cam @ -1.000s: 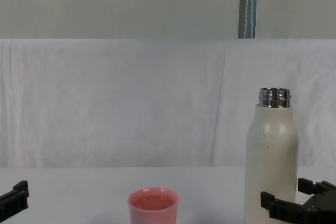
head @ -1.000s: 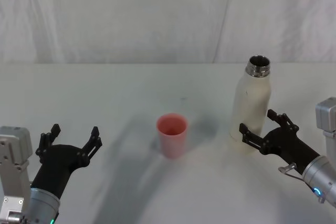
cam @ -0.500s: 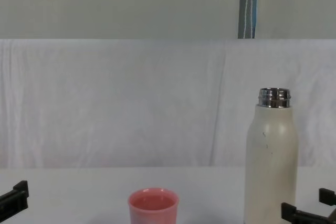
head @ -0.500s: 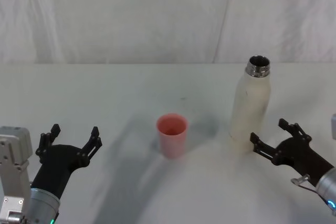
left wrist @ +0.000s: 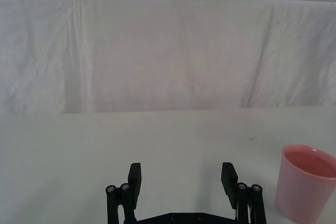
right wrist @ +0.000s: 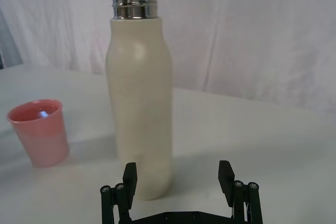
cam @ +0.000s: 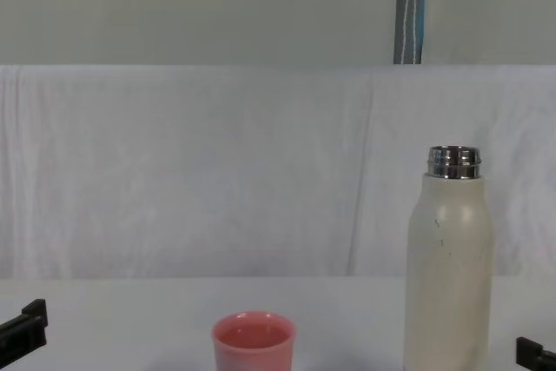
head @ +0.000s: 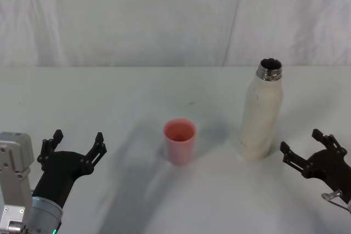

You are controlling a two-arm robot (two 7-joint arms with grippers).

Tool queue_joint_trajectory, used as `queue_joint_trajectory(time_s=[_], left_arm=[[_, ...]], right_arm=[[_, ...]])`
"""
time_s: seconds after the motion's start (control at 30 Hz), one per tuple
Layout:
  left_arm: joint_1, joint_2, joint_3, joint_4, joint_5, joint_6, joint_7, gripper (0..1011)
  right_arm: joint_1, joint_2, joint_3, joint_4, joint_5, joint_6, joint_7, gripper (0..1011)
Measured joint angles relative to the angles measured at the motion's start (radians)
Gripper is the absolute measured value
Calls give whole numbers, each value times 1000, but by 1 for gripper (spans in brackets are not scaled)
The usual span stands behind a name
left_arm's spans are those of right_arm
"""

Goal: Grasp the thermos with one hand and pour water into the cup lid.

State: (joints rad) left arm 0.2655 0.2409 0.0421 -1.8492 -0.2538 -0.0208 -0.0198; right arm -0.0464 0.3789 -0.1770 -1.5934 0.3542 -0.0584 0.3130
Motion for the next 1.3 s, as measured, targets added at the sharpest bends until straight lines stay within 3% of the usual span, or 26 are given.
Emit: queue_joint_trajectory(time_s=[0.63, 0.83, 1.3], left_arm=[[0, 0, 0, 0, 0, 0, 0, 1001], [0, 0, 0, 0, 0, 0, 0, 1001], [0, 0, 0, 0, 0, 0, 0, 1001]], right_arm=[[-80, -53, 34, -60, -130, -115, -80, 1001], [-92, -72, 34, -75, -160, -124, -84, 1001], [-115, -91, 19, -105, -166, -109, -52, 1001]])
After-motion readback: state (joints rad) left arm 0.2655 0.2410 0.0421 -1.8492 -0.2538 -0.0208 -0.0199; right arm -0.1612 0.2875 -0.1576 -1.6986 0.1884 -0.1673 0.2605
